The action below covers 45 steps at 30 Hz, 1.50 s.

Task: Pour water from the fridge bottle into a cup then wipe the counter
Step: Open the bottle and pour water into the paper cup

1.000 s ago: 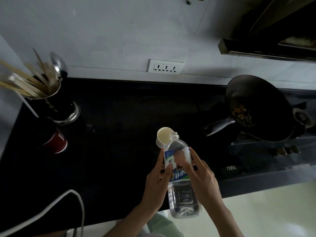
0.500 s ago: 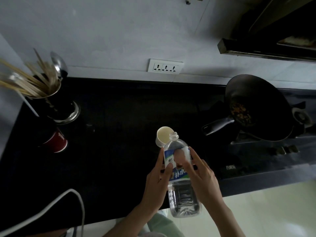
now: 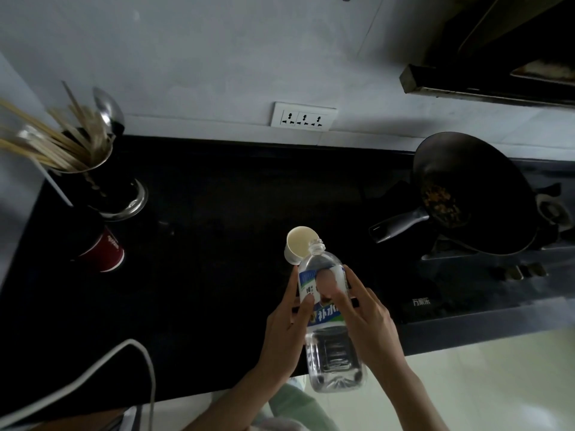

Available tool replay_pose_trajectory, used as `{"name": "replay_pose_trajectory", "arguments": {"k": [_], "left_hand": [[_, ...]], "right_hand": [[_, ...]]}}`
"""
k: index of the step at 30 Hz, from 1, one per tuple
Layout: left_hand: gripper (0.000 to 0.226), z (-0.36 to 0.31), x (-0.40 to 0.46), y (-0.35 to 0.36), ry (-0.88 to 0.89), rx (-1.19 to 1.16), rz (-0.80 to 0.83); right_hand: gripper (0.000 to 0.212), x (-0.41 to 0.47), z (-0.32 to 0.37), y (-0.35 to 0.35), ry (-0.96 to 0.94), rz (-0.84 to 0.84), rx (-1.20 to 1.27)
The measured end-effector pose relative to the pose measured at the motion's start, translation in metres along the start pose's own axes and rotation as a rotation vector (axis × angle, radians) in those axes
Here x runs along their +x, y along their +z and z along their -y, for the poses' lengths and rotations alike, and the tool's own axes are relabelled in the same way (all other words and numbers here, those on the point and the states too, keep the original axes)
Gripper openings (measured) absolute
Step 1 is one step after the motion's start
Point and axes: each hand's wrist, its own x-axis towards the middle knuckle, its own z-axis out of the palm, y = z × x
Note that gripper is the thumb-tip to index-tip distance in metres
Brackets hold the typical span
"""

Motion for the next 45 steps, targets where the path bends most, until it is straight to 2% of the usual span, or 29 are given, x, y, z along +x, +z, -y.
{"name": "replay_pose_trajectory", "arguments": {"k": [14, 45], "left_hand": [[0.048, -0.002, -0.0002, -0.0002, -0.033, -0.016, -0.021], [0.049, 0.0033, 0.0055, -0.003, -0.029, 0.02, -0.012]], "right_hand": [[0.073, 0.0009, 0.0007, 0.0016, 0.017, 0.006, -0.014], [0.075, 0.0012, 0.0055, 0.0013, 0.026, 0.003, 0.027]]}}
